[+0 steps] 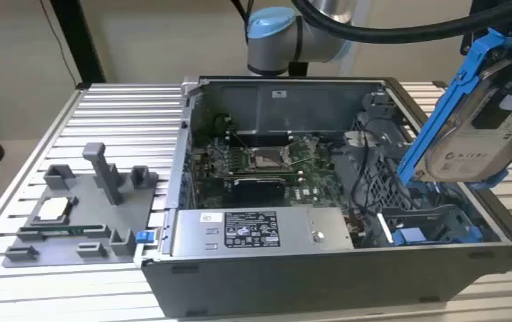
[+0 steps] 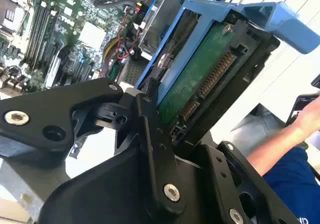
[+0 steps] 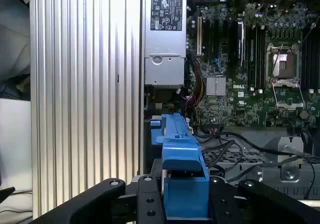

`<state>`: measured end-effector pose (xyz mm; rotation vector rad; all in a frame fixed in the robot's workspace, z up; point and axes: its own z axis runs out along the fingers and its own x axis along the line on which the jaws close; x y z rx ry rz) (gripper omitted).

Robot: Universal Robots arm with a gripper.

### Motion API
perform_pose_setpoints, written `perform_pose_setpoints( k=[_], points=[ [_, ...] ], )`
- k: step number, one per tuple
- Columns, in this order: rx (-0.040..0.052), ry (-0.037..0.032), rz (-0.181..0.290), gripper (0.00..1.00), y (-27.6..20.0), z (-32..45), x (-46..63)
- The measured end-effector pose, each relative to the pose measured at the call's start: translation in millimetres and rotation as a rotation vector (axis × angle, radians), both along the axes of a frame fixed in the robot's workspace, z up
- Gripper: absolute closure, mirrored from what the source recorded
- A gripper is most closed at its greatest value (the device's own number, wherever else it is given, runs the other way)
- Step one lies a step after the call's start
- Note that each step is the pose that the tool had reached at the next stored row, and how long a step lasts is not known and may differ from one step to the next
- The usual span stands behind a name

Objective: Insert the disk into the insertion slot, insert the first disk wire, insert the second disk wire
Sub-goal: 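Insert the disk into the insertion slot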

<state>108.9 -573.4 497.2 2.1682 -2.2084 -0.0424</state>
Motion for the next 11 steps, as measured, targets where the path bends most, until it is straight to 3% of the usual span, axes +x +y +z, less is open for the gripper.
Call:
perform_pose_setpoints(
  k=[11],
  points=[
    [-0.0013,0.0016,0.000,1.00,0.0,0.0,0.0]
  ],
)
